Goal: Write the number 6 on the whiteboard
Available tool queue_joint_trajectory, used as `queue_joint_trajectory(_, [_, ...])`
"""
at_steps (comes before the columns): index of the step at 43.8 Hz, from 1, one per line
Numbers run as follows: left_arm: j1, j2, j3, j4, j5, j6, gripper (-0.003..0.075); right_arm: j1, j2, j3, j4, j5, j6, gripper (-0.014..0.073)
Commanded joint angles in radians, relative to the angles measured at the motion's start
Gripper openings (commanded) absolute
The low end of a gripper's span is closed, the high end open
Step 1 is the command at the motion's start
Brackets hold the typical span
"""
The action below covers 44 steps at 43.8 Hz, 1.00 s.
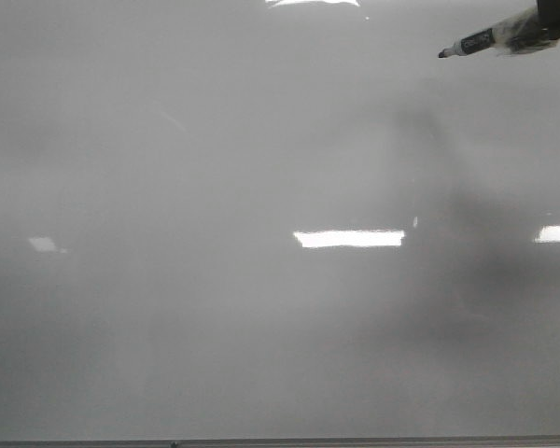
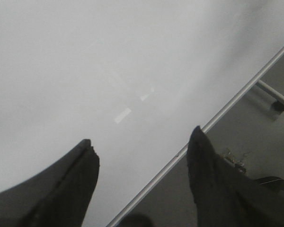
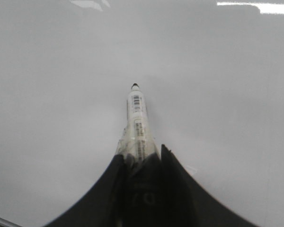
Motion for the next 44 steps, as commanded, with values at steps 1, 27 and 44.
queue_joint_trajectory(1, [0.003, -0.013, -0.025, -0.026, -0.064, -0.009, 0.0408, -0.007, 0.02, -0.076, 0.017, -0.073, -0.011, -0.0067])
queue_joint_trajectory(27, [0.003, -0.013, -0.025, -0.028, -0.066, -0.009, 0.0408, 0.036, 0.276, -0.205, 0.015, 0.051, -0.063, -0.0067])
queue_joint_trajectory(44, [0.003, -0.013, -0.025, -0.028, -0.066, -0.009, 0.0408, -0.041, 0.282, -0.216, -0.048, 0.134, -0.078, -0.0058])
